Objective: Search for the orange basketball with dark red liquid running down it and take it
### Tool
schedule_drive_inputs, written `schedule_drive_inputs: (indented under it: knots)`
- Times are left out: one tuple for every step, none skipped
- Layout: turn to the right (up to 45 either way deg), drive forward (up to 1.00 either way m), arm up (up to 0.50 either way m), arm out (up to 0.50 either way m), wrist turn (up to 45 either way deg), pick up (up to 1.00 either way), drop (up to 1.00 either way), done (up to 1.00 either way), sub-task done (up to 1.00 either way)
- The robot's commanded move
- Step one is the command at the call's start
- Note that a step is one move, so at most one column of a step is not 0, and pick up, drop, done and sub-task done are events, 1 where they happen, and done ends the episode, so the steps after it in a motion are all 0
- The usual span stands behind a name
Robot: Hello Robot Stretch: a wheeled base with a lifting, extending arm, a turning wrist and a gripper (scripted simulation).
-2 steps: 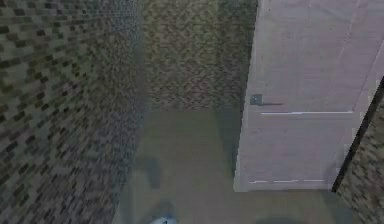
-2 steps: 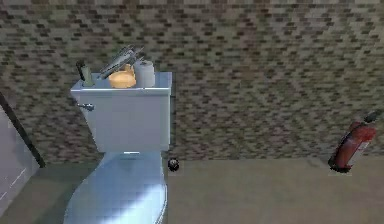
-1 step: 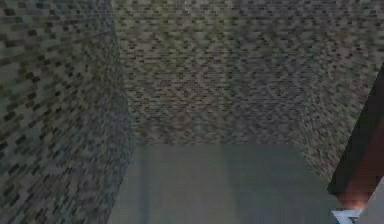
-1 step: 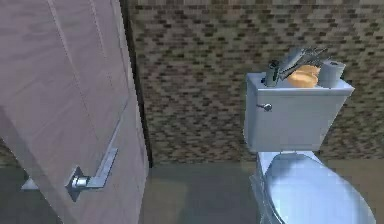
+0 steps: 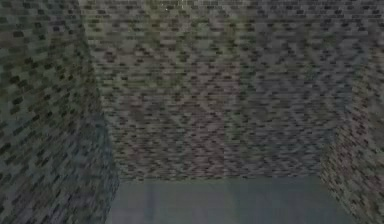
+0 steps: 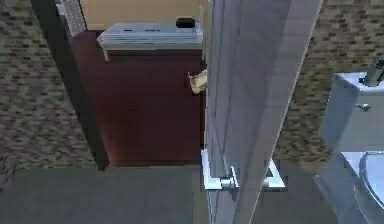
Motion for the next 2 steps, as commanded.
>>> schedule_drive_inputs:
  knots:
    - [42.0, 0.00, 0.00, 0.00, 0.0, 0.00, 0.00, 0.00, 0.00]
    - [0.0, 0.30, 0.00, 0.00, 0.0, 0.00, 0.00, 0.00, 0.00]
